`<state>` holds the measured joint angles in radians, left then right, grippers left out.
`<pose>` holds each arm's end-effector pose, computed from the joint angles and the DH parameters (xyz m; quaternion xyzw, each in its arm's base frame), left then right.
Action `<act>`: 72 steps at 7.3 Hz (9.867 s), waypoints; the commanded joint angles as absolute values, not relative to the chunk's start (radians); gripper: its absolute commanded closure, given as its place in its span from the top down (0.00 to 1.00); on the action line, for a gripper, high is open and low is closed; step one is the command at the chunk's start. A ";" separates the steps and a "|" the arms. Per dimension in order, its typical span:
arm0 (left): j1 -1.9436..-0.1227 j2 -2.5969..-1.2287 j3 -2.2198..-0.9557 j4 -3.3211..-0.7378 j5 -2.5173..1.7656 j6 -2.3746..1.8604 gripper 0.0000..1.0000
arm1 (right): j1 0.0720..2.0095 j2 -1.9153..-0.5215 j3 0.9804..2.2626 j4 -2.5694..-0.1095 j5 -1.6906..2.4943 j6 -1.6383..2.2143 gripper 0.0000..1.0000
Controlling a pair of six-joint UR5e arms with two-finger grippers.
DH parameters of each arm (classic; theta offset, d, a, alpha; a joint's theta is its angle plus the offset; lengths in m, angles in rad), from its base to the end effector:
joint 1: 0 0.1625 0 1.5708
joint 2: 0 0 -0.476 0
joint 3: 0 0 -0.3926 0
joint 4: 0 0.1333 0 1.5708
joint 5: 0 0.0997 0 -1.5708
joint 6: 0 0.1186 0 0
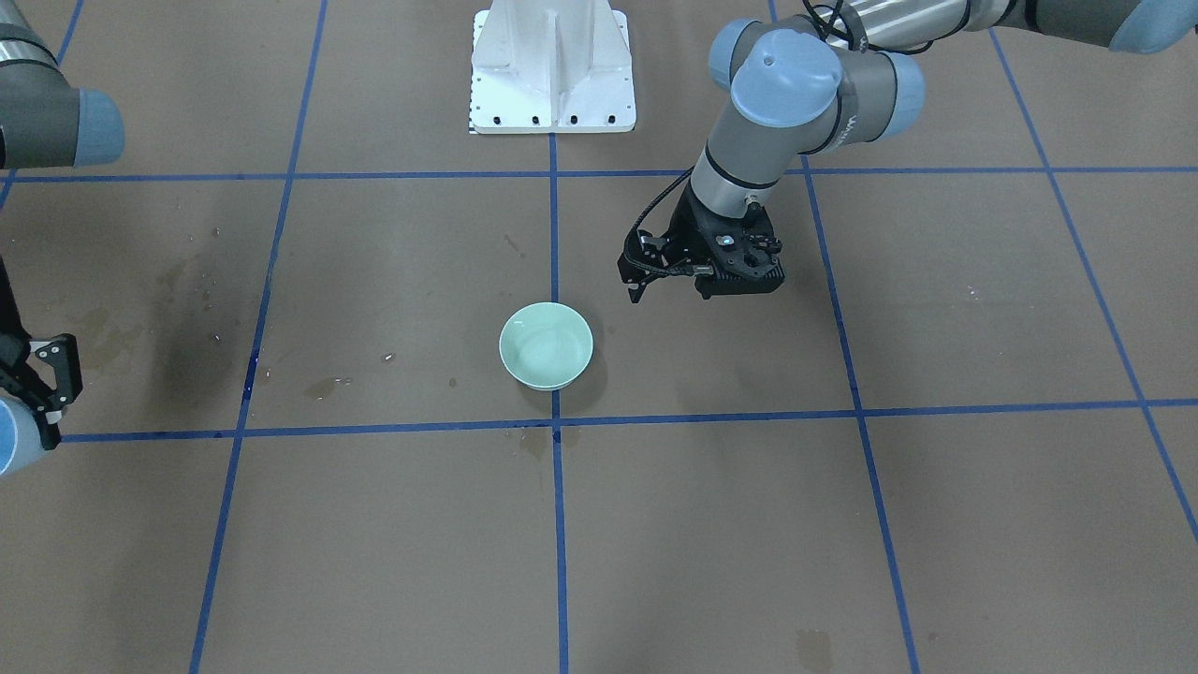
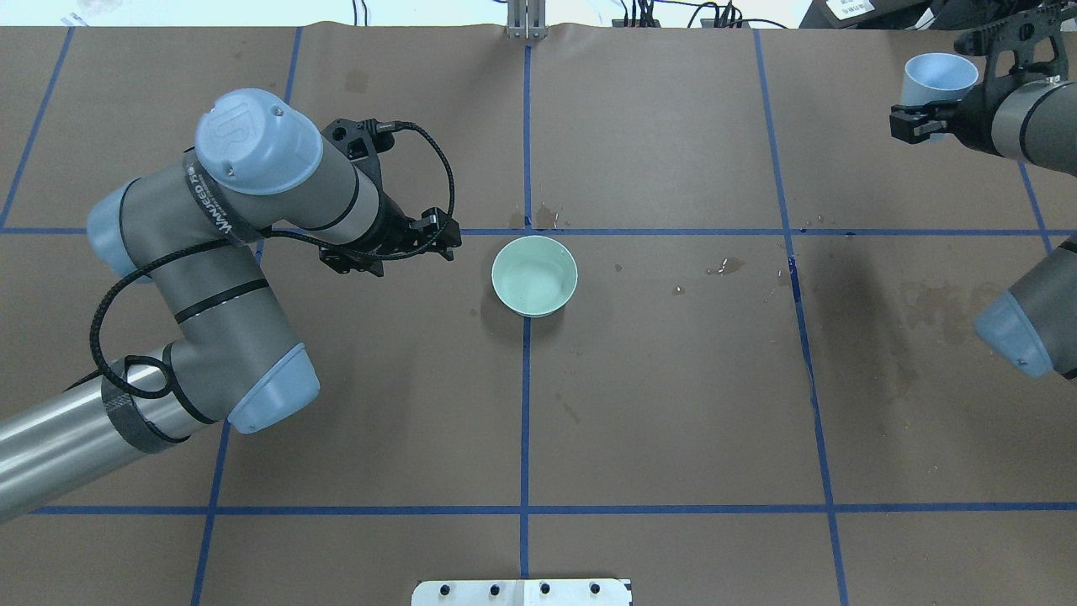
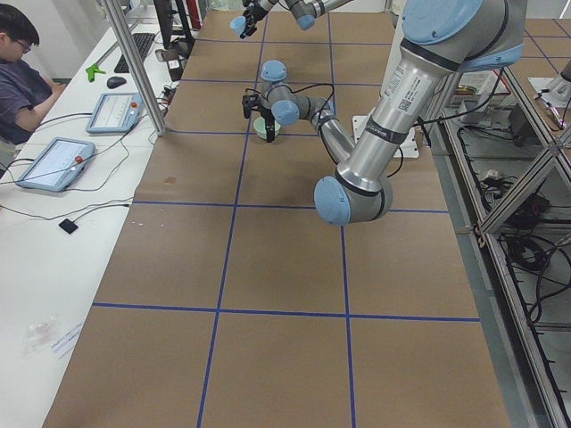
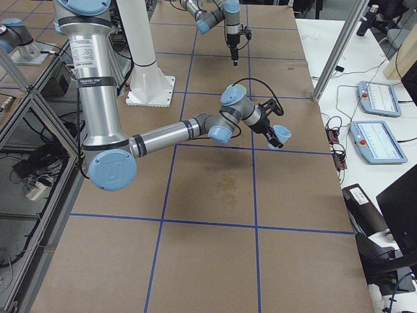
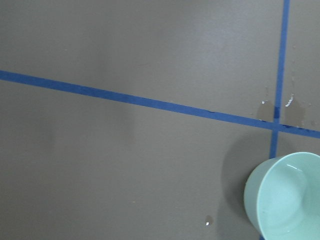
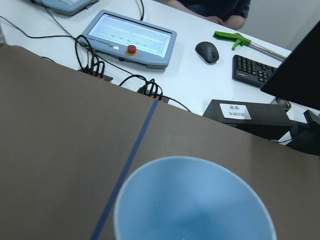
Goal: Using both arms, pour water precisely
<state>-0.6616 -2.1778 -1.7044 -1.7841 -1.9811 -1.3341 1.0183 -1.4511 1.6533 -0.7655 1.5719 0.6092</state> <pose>0.5055 -0.5026 0.2702 0.0321 0.4835 -0.0920 0.8699 -0.1989 -0.5763 0.5353 0.4033 -0.2653 0.0246 0.8754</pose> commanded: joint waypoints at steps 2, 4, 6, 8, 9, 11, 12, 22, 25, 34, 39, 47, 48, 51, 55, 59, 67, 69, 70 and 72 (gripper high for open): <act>-0.658 -2.194 -1.684 -1.784 -1.979 -1.333 1.00 | 1.032 -1.508 1.374 -0.336 1.488 0.755 0.00; -0.658 -2.194 -1.683 -1.784 -1.979 -1.335 1.00 | 1.029 -1.607 1.350 -0.226 1.371 0.901 0.00; -0.658 -2.192 -1.684 -1.782 -1.979 -1.336 1.00 | 0.978 -1.695 1.354 -0.164 1.278 0.974 0.00; -0.658 -2.192 -1.686 -1.781 -1.979 -1.368 1.00 | 0.800 -1.741 1.393 -0.166 1.078 1.081 0.00; -0.658 -2.191 -1.686 -1.781 -1.979 -1.368 1.00 | 0.749 -1.750 1.402 -0.167 1.024 1.118 0.00; -0.658 -2.191 -1.686 -1.779 -1.979 -1.370 1.00 | 0.593 -1.784 1.427 -0.181 0.843 1.170 0.00; -0.660 -2.189 -1.686 -1.779 -1.979 -1.370 1.00 | 0.534 -1.784 1.428 -0.187 0.787 1.205 0.00; -0.664 -2.178 -1.690 -1.778 -1.980 -1.368 1.00 | 0.278 -1.836 1.416 -0.192 0.534 1.290 0.00; -0.664 -2.172 -1.693 -1.778 -1.980 -1.370 1.00 | 0.273 -1.861 1.417 -0.195 0.600 1.276 0.00; -0.666 -2.169 -1.700 -1.775 -1.980 -1.370 1.00 | 0.272 -1.910 1.448 -0.186 0.615 1.247 0.99; -0.666 -2.161 -1.701 -1.775 -1.980 -1.370 1.00 | 0.272 -1.985 1.546 -0.186 0.644 1.246 0.99; -0.599 -2.178 -1.683 -1.787 -1.904 -1.422 1.00 | 0.529 -2.063 1.750 -0.186 1.008 0.955 0.99; -0.595 -2.206 -1.662 -1.787 -1.904 -1.434 1.00 | 0.713 -2.056 1.764 -0.189 1.264 0.854 0.99; -0.548 -2.284 -1.512 -1.904 -1.826 -1.497 1.00 | 0.897 -1.990 1.758 -0.271 1.487 0.770 0.99; -0.537 -2.338 -1.401 -1.974 -1.825 -1.528 0.83 | 1.085 -1.915 1.755 -0.371 1.738 0.715 0.99; -0.537 -2.339 -1.390 -1.973 -1.825 -1.526 0.33 | 1.255 -1.856 1.755 -0.541 1.952 0.546 0.99; -0.621 -2.344 -1.533 -1.811 -1.924 -1.526 0.00 | 1.514 -1.726 1.755 -1.064 2.345 0.244 0.99; -0.699 -2.213 -1.667 -1.769 -1.982 -1.446 0.00 | 1.511 -1.726 1.759 -1.187 2.352 0.207 0.99; -0.739 -2.124 -1.748 -1.735 -2.008 -1.342 0.00 | 1.499 -1.729 1.761 -1.221 2.371 0.204 0.99; -0.849 -1.983 -1.799 -1.735 -2.078 -1.173 0.00 | 1.492 -1.729 1.764 -1.341 2.402 0.113 0.99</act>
